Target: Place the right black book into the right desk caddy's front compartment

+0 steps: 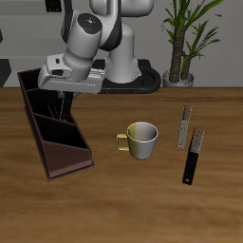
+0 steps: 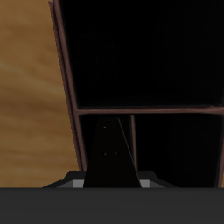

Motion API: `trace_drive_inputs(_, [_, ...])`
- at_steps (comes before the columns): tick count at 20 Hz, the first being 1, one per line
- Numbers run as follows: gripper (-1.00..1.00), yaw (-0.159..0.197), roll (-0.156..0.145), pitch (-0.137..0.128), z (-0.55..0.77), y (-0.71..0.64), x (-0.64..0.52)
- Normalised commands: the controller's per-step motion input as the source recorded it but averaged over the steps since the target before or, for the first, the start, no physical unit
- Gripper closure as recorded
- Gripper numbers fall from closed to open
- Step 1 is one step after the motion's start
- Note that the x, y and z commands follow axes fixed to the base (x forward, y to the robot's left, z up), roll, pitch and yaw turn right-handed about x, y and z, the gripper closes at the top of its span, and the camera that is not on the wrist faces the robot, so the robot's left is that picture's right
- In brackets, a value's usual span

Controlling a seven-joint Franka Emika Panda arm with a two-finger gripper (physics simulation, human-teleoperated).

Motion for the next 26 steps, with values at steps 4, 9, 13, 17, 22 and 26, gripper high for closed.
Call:
trace_drive_inputs(4, [1.0, -0.011, -0.015, 0.016, -0.13, -0.08, 0.03])
trace_drive_inputs(9, [1.0, -0.014, 0.002, 0.033, -0.16, -0.03, 0.08])
trace_drive_inputs(13, [1.0, -0.001, 0.005, 0.02, -0.12, 0.02, 0.09])
trace_drive_inputs(17, [-1.0, -0.039, -0.046, 0.026, -0.07, -0.01, 0.06])
trace_drive_inputs(22, [-1.0, -0.013, 0.001, -0.005, 0.07, 0.01, -0.01])
trace_drive_inputs(26, [-1.0, -0.006, 0.01, -0.002, 0.07, 0.04, 0.0])
